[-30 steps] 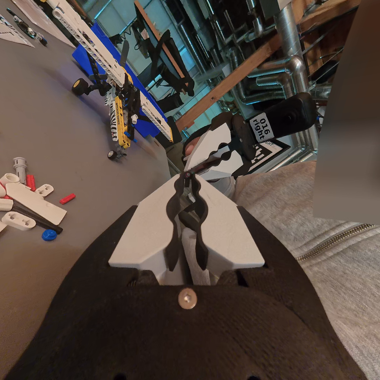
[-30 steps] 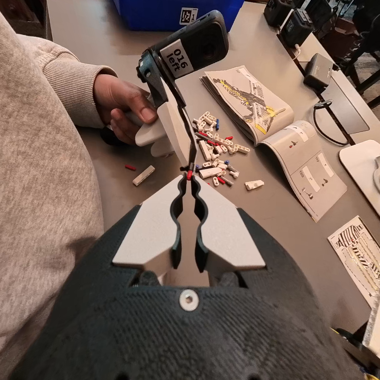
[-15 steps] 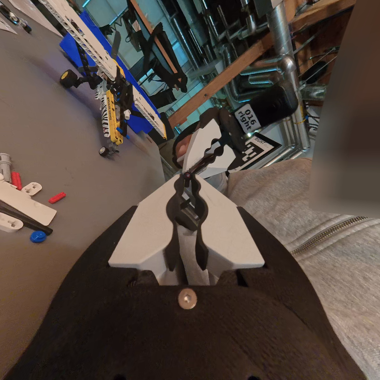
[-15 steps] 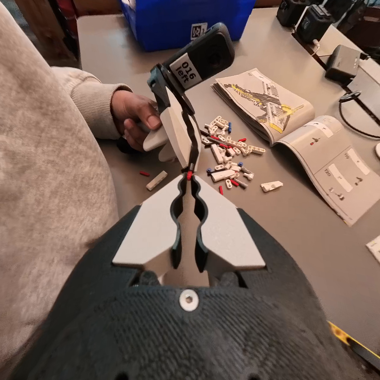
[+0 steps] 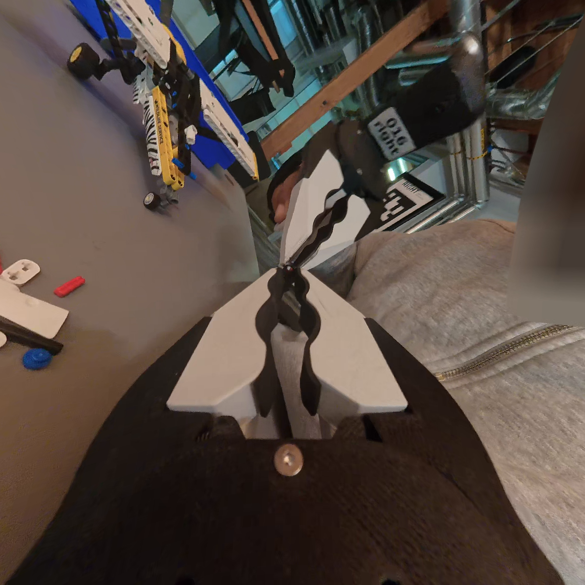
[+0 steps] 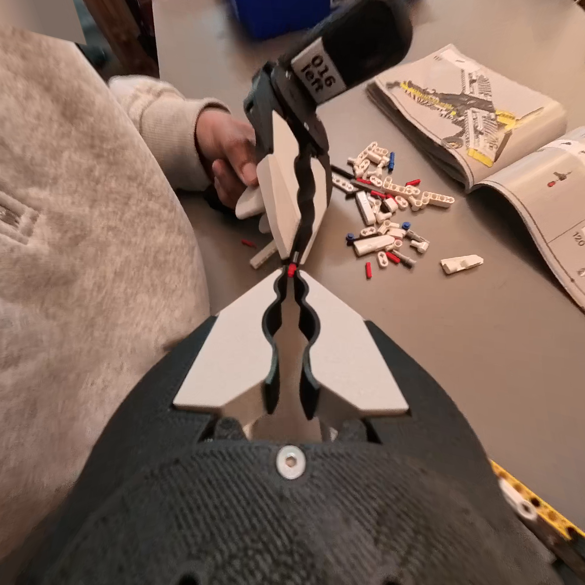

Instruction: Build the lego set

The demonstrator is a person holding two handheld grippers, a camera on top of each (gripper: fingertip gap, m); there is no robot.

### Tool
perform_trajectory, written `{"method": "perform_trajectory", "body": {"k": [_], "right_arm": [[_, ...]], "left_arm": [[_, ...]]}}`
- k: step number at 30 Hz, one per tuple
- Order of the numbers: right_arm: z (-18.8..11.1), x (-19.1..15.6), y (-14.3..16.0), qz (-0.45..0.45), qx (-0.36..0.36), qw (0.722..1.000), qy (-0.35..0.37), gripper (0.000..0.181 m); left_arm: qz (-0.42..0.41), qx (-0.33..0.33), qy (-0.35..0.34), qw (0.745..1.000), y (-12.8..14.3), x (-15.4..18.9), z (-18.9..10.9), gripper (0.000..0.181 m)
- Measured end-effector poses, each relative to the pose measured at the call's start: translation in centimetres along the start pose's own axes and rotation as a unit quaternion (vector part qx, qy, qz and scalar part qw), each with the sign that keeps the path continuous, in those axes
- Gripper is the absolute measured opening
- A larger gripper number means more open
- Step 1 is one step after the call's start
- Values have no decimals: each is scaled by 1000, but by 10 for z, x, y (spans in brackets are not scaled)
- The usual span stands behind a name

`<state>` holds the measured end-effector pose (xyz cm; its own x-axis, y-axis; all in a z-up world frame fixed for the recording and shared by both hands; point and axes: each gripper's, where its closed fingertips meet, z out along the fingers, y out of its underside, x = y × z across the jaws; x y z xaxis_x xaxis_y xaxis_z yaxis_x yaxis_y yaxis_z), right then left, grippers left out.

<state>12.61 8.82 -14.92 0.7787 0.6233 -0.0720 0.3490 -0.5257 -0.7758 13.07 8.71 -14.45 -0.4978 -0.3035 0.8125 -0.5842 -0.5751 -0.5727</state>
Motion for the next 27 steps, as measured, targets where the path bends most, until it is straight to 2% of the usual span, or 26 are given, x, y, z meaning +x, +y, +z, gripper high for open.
{"method": "perform_trajectory", "body": {"k": [5,8,16,22,27], "right_arm": [[4,-1,19,-61,-86,994,19,3],[5,-1,21,-62,-87,994,15,3],[2,2,6,-21,2,1000,15,2],[-6,9,-15,-47,81,993,64,6],[-19,8,-22,-16,140,990,20,0]], "left_arm": [[16,-52,-58,997,13,-15,6,4],[7,-60,-61,996,14,-17,6,4],[-26,-35,-17,999,3,-11,1,4],[-51,14,44,998,-16,-1,-5,4],[-79,27,84,993,-19,5,-9,4]]}}
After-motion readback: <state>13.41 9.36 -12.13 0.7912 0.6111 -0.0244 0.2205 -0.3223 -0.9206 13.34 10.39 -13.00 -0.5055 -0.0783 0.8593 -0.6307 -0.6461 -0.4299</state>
